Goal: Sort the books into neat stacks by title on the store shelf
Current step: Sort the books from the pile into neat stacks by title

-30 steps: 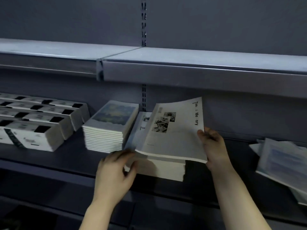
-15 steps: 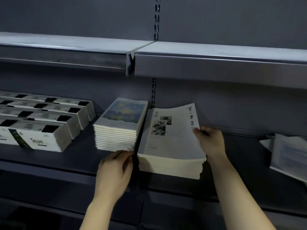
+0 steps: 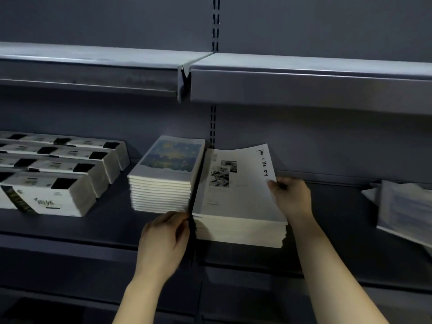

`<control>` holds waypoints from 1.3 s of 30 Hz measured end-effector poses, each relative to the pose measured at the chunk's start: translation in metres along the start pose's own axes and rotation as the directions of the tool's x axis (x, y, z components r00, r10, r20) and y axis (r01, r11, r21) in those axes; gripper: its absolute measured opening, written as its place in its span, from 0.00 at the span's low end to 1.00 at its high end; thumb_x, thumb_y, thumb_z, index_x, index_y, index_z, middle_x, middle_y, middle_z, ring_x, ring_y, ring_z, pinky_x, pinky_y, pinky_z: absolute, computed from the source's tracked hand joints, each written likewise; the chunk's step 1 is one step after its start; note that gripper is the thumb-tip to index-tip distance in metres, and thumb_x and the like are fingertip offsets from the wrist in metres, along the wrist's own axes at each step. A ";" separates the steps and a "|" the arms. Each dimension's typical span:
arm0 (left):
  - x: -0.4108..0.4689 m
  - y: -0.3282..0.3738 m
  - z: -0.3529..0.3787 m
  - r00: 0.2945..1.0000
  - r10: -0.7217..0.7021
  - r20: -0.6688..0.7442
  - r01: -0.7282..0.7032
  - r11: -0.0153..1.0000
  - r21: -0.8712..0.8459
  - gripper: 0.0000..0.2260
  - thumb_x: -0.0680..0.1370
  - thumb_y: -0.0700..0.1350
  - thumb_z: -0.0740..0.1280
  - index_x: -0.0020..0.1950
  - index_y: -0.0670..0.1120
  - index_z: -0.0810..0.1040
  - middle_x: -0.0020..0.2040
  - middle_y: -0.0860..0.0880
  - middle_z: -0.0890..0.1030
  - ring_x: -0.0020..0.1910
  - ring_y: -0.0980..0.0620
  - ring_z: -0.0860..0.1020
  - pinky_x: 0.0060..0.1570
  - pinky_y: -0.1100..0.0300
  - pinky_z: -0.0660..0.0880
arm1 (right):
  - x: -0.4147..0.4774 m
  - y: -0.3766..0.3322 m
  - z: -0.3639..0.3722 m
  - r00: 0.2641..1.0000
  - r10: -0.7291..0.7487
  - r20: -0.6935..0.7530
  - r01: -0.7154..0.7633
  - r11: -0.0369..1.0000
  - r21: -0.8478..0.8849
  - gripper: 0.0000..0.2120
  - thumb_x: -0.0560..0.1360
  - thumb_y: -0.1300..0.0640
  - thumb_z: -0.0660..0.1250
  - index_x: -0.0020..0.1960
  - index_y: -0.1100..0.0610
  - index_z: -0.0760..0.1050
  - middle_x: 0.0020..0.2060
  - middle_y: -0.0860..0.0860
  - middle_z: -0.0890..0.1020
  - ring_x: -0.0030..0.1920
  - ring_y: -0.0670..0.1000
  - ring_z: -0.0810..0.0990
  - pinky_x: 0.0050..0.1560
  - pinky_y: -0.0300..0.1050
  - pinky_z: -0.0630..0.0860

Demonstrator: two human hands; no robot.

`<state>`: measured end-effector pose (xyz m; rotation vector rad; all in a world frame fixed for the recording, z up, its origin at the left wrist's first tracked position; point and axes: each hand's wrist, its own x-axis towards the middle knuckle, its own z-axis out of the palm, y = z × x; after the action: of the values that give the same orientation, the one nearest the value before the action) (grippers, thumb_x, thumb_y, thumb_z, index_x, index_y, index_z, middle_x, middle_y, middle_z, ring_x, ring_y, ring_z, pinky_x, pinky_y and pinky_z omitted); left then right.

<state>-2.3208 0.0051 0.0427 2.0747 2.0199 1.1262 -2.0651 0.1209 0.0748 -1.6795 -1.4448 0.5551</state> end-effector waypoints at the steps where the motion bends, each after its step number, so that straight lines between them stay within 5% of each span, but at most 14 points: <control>1: 0.000 -0.001 0.001 1.000 0.004 0.001 -0.004 1.000 0.004 0.11 0.75 0.46 0.60 0.51 0.50 0.81 0.47 0.55 0.81 0.42 0.51 0.79 0.41 0.55 0.75 | 0.001 -0.001 0.001 1.000 -0.011 0.001 0.011 0.999 -0.044 0.11 0.79 0.54 0.64 0.58 0.56 0.80 0.57 0.50 0.83 0.48 0.47 0.79 0.36 0.29 0.65; 7: -0.001 -0.004 0.001 1.000 0.014 0.021 -0.014 1.000 0.004 0.15 0.76 0.50 0.56 0.53 0.50 0.81 0.47 0.54 0.81 0.43 0.51 0.79 0.44 0.52 0.76 | 0.003 -0.002 0.003 0.999 -0.039 -0.003 0.038 0.988 -0.149 0.12 0.80 0.54 0.63 0.59 0.56 0.80 0.59 0.51 0.82 0.55 0.51 0.81 0.34 0.27 0.63; 11: -0.002 -0.003 -0.001 0.999 0.000 0.049 -0.001 1.000 0.013 0.17 0.75 0.52 0.54 0.54 0.50 0.80 0.49 0.54 0.81 0.45 0.50 0.79 0.45 0.50 0.77 | 0.000 -0.004 0.001 0.999 -0.043 0.008 0.043 0.986 -0.164 0.13 0.80 0.53 0.62 0.61 0.56 0.79 0.60 0.51 0.81 0.56 0.52 0.80 0.41 0.34 0.67; 18: -0.007 0.008 -0.012 1.000 -0.018 0.010 0.018 1.000 -0.001 0.13 0.77 0.46 0.61 0.58 0.50 0.79 0.50 0.51 0.82 0.46 0.48 0.79 0.45 0.52 0.76 | -0.003 -0.007 -0.004 0.997 -0.038 0.073 0.052 0.979 -0.200 0.14 0.81 0.52 0.59 0.61 0.55 0.78 0.61 0.51 0.80 0.48 0.50 0.80 0.32 0.32 0.64; 21: -0.006 0.020 -0.018 1.000 -0.011 -0.017 0.011 1.000 -0.024 0.19 0.76 0.52 0.55 0.61 0.49 0.78 0.52 0.48 0.82 0.46 0.45 0.80 0.46 0.49 0.77 | -0.010 -0.009 -0.009 0.985 0.065 0.159 -0.047 0.992 -0.114 0.19 0.82 0.47 0.54 0.65 0.55 0.74 0.60 0.53 0.79 0.42 0.45 0.76 0.37 0.36 0.67; 24: -0.001 0.039 -0.020 0.998 0.023 -0.052 -0.023 1.000 -0.010 0.18 0.75 0.48 0.59 0.62 0.48 0.78 0.53 0.47 0.81 0.48 0.45 0.80 0.46 0.49 0.77 | -0.017 -0.003 -0.017 0.951 0.225 0.213 -0.224 0.974 -0.027 0.23 0.82 0.41 0.49 0.59 0.57 0.72 0.49 0.53 0.77 0.46 0.52 0.76 0.51 0.46 0.69; 29: 0.007 0.078 -0.004 0.994 0.105 -0.011 -0.105 0.994 -0.032 0.19 0.76 0.52 0.56 0.62 0.50 0.77 0.55 0.49 0.80 0.48 0.47 0.79 0.47 0.49 0.77 | -0.027 0.024 -0.055 0.978 0.158 0.136 -0.172 0.980 0.101 0.23 0.82 0.43 0.53 0.49 0.60 0.76 0.40 0.56 0.79 0.41 0.54 0.78 0.48 0.51 0.74; 33: 0.010 0.113 0.027 0.983 0.168 0.081 -0.166 0.986 -0.029 0.21 0.77 0.55 0.54 0.63 0.50 0.76 0.59 0.49 0.78 0.56 0.48 0.77 0.54 0.48 0.76 | -0.025 0.050 -0.099 0.993 0.104 0.058 -0.105 0.994 0.020 0.17 0.81 0.49 0.59 0.43 0.59 0.78 0.38 0.55 0.81 0.41 0.56 0.79 0.46 0.49 0.74; 39: 0.003 0.188 0.075 0.945 0.299 0.137 -0.295 0.954 -0.049 0.19 0.77 0.54 0.54 0.61 0.49 0.78 0.58 0.50 0.79 0.55 0.48 0.77 0.55 0.49 0.74 | -0.017 0.103 -0.164 0.988 0.113 -0.103 -0.131 0.974 -0.186 0.14 0.80 0.53 0.61 0.53 0.62 0.81 0.46 0.60 0.83 0.51 0.60 0.80 0.44 0.45 0.68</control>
<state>-2.1225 0.0121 0.0821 2.4276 1.6590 0.9977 -1.8824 0.0557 0.0794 -1.9306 -1.3706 0.4090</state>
